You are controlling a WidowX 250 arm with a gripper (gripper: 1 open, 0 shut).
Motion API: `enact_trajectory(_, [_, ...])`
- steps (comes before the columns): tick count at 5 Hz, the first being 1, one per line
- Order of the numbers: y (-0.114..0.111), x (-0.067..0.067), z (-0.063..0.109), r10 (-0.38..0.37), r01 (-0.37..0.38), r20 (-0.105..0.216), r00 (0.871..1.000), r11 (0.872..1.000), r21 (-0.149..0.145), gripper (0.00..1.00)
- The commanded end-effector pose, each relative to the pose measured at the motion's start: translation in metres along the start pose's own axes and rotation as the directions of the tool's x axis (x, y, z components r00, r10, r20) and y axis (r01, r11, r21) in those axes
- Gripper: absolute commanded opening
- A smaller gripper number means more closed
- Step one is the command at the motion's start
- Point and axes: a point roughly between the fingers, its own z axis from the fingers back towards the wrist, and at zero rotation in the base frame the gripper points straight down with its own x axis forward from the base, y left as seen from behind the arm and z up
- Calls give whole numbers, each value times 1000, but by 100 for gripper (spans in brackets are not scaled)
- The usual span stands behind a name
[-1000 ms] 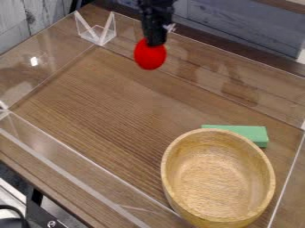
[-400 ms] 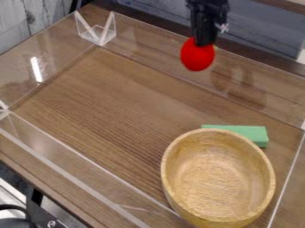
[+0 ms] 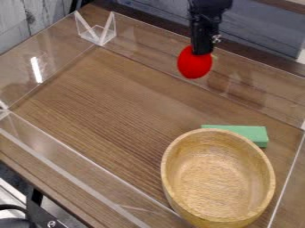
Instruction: Move the red object to the right side of the table
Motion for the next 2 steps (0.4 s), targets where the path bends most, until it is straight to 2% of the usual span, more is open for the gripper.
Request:
enact_trajectory(1, [7, -2, 22, -17, 14, 53, 998, 998, 54, 0])
enact_trajectory(2, [8, -5, 11, 26, -32, 75, 997, 997, 71, 0])
